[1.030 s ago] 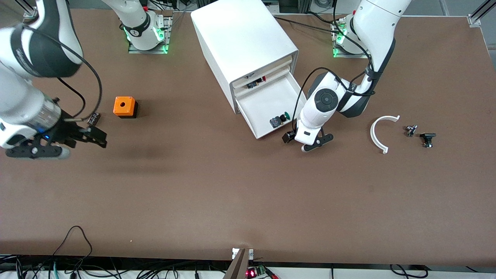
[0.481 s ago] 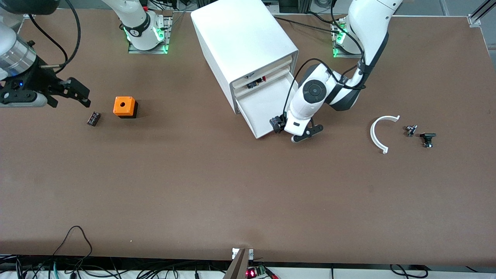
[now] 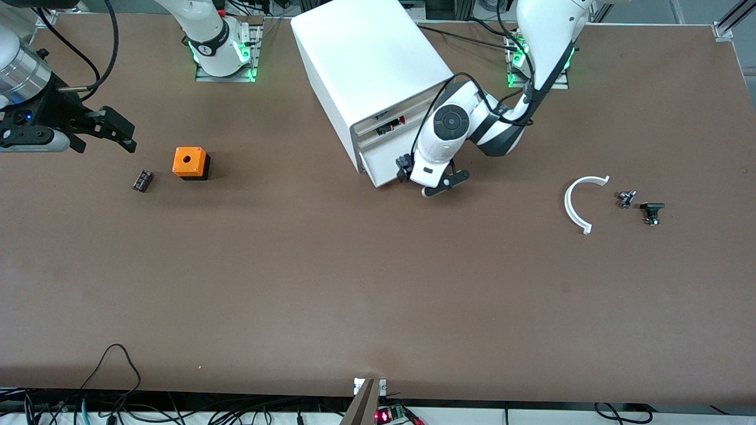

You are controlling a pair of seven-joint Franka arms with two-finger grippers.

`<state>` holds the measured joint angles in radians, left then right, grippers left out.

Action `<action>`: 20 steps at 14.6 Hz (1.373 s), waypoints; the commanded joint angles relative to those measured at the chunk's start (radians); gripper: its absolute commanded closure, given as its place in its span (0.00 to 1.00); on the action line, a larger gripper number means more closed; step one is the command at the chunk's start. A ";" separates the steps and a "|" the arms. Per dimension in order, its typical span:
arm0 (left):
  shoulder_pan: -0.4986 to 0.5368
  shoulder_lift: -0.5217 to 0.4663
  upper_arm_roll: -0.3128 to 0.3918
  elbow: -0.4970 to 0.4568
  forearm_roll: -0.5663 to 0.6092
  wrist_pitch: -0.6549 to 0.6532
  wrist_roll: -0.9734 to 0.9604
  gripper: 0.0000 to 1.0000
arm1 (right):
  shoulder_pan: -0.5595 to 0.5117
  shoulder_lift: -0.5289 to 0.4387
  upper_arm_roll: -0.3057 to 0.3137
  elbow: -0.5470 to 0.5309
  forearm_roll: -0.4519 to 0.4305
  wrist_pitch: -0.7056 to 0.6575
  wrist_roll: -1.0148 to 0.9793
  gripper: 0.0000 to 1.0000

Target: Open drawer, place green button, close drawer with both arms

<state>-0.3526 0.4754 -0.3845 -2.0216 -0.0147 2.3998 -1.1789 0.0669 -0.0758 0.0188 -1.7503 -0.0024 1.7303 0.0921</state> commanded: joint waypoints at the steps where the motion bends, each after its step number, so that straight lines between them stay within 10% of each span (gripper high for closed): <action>1: 0.004 -0.031 -0.036 -0.020 0.018 -0.031 -0.056 0.00 | -0.045 -0.005 0.056 0.017 0.001 -0.041 0.032 0.00; 20: -0.012 -0.001 -0.099 0.015 0.016 -0.068 -0.097 0.00 | -0.127 0.085 0.113 0.181 0.004 -0.136 0.023 0.00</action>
<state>-0.3557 0.4752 -0.4788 -2.0203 -0.0146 2.3502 -1.2561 -0.0428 0.0015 0.1194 -1.5983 -0.0025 1.6197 0.1181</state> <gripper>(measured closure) 0.000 0.000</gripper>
